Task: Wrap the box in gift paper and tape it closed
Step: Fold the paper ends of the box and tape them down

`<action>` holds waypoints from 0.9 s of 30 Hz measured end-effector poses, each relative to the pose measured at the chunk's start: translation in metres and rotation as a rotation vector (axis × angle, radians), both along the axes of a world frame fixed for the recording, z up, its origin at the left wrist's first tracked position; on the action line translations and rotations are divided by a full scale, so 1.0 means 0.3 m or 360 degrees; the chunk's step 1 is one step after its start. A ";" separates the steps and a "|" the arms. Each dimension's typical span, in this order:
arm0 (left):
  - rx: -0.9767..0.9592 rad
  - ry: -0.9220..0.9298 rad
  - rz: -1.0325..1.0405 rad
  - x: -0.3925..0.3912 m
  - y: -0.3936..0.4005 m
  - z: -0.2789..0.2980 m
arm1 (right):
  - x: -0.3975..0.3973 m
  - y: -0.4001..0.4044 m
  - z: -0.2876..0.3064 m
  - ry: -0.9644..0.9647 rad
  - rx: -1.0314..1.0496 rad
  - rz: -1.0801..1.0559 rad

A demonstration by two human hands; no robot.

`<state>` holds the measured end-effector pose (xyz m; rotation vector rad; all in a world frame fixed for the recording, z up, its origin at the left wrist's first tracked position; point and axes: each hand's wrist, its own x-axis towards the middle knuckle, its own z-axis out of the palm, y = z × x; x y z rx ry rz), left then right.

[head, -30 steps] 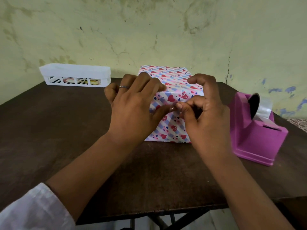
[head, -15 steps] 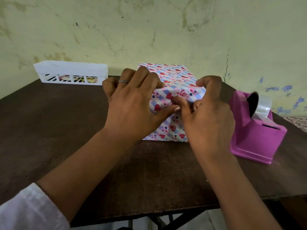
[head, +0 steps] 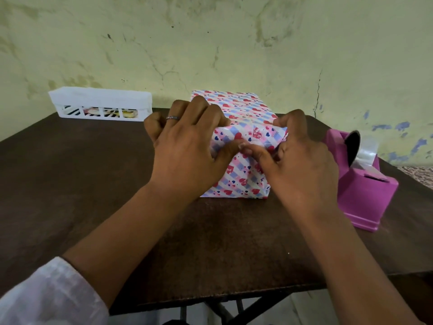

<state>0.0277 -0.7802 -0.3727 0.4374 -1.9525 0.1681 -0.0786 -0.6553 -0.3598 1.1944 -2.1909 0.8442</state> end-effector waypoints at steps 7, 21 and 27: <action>0.0062 0.0060 0.0124 -0.012 0.031 -0.010 | -0.002 -0.002 -0.016 0.0002 -0.0011 0.0170; 0.0211 0.0012 0.0115 -0.007 0.039 -0.069 | -0.287 0.326 -0.062 -0.0692 -0.0237 -0.0422; 0.0274 0.0021 0.0091 -0.007 0.050 -0.067 | -0.287 0.330 -0.010 -0.2008 -0.0828 -0.0034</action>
